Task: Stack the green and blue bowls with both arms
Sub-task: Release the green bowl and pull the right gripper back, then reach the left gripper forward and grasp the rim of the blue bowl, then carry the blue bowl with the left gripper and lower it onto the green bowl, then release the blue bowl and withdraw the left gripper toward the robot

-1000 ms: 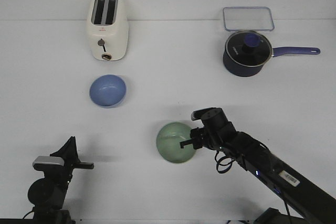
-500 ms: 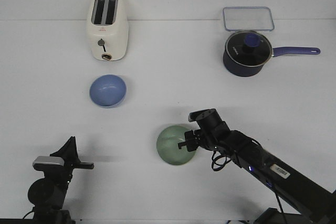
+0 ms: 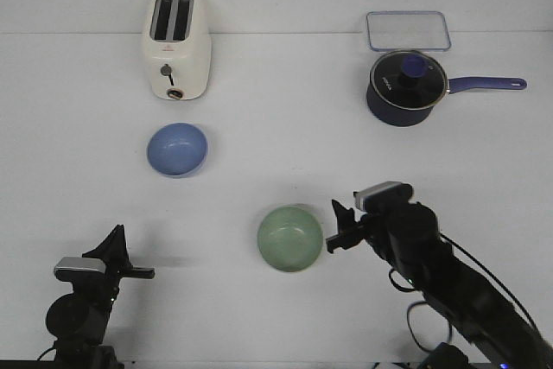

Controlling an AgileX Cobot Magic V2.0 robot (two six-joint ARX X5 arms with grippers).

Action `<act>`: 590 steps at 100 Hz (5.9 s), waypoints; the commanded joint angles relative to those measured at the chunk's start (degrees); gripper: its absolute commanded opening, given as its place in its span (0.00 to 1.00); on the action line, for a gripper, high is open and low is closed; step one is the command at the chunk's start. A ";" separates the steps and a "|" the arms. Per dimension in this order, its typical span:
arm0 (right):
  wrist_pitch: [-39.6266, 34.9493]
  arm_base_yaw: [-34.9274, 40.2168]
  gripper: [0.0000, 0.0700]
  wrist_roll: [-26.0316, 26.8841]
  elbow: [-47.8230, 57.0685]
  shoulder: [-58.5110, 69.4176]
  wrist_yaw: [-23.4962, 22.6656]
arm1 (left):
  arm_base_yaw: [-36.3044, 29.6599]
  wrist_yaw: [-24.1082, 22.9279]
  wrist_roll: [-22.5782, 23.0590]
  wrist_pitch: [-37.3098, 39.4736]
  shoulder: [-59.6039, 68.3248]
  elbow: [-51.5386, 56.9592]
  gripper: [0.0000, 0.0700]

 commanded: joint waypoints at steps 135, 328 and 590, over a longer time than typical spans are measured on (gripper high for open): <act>-1.40 5.49 0.45 -1.49 -18.12 -29.20 6.45 | -0.20 6.10 -13.22 -31.87 46.27 52.46 0.76; -1.40 5.49 0.45 -1.66 -18.12 -29.20 6.86 | -27.06 12.00 -15.21 -30.36 76.81 69.66 0.01; -2.51 5.49 0.01 -0.83 -18.10 -29.31 6.43 | -34.51 -17.73 -7.21 -24.48 22.71 32.50 0.02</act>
